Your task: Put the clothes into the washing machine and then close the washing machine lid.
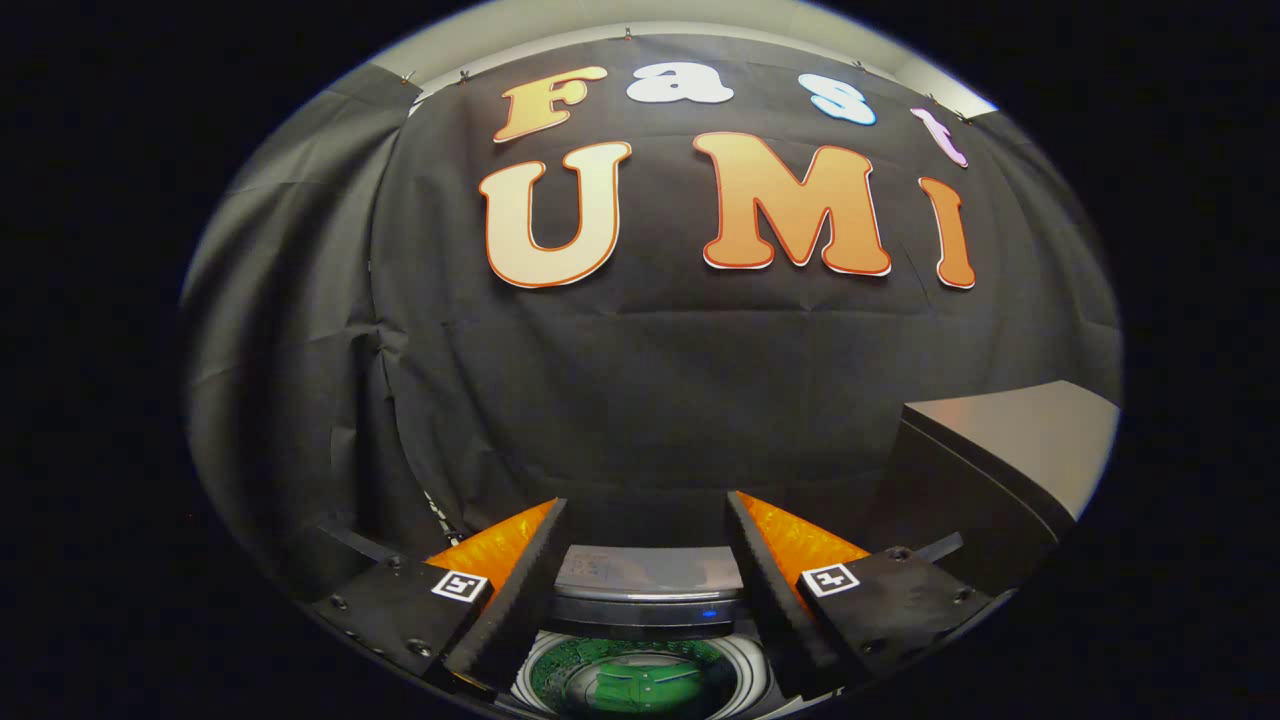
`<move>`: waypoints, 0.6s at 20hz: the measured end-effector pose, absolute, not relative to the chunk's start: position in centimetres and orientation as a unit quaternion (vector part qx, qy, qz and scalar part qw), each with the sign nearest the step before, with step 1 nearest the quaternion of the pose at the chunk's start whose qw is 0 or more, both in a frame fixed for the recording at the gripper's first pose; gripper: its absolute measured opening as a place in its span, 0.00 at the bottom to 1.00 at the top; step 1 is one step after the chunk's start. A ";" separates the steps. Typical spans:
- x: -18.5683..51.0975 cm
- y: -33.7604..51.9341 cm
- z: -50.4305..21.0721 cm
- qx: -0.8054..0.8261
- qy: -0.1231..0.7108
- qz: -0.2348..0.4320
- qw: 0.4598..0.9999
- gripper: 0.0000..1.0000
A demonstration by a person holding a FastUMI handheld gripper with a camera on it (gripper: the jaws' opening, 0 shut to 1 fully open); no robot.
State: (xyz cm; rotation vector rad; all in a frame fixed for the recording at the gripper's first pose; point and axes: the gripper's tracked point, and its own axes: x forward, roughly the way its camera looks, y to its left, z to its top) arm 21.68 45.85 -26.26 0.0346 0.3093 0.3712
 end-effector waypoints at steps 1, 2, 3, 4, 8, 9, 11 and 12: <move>21.0 45.8 -26.9 0.017 0.157 0.185 0.970 0.98; 20.1 45.5 -28.3 0.013 0.176 0.185 0.967 0.98; 19.1 44.9 -30.2 0.011 0.206 0.182 0.961 0.98; 18.0 44.9 -31.7 0.021 0.225 0.186 0.956 0.98; 16.4 45.6 -34.1 0.013 0.245 0.189 0.951 1.00; 16.1 45.8 -34.0 0.007 0.245 0.193 0.950 1.00; 15.7 46.2 -33.4 0.004 0.243 0.200 0.949 1.00; 15.6 46.3 -33.0 0.005 0.241 0.201 0.949 1.00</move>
